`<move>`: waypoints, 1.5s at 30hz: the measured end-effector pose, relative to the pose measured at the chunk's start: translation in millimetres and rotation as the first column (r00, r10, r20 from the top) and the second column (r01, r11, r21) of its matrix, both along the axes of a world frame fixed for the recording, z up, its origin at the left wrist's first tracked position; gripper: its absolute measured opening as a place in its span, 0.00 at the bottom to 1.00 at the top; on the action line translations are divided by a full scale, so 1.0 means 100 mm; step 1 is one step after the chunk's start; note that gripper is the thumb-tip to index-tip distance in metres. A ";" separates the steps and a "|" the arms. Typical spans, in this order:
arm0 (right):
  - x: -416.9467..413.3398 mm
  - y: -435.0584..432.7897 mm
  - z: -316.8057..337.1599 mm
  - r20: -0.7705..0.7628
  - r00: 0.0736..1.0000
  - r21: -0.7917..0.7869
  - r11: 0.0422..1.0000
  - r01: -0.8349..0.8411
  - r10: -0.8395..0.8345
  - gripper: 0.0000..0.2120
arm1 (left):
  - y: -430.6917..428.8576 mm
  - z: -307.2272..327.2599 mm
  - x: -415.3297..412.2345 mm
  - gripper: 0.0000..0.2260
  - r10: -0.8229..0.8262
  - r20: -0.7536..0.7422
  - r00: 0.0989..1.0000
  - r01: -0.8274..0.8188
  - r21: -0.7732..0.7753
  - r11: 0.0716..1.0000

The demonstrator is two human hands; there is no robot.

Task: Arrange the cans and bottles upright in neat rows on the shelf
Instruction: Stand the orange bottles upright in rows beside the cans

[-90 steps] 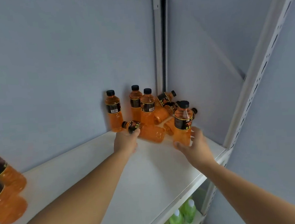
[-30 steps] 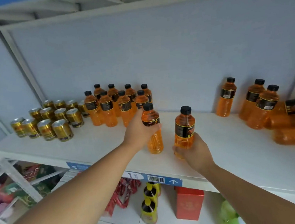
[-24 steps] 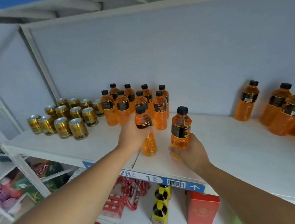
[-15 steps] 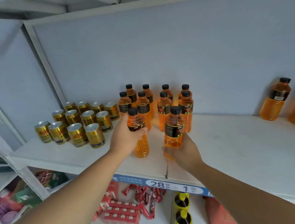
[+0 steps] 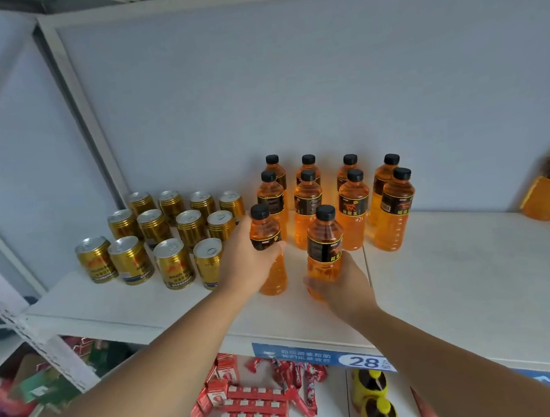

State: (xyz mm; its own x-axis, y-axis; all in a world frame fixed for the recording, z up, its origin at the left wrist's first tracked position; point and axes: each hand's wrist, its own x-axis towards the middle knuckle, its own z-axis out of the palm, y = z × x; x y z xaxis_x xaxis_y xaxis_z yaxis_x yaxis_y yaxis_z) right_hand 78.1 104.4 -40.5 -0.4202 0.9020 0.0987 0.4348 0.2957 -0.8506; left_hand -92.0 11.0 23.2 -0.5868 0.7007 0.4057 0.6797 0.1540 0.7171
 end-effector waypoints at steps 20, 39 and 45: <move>-0.40 0.24 -0.23 0.024 0.999 -0.006 1.000 -0.021 0.021 0.30 | 0.21 -0.06 -0.17 0.32 -0.110 0.027 0.994 0.109 0.037 0.993; -0.42 0.36 -0.25 0.040 0.998 -0.019 0.999 -0.045 0.046 0.34 | 0.30 -0.09 -0.20 0.32 -0.107 0.020 0.994 0.106 0.045 0.993; -0.43 0.36 -0.23 0.076 0.996 -0.012 0.999 -0.052 0.053 0.33 | 0.31 -0.07 -0.19 0.30 -0.114 0.027 0.993 0.113 0.034 0.993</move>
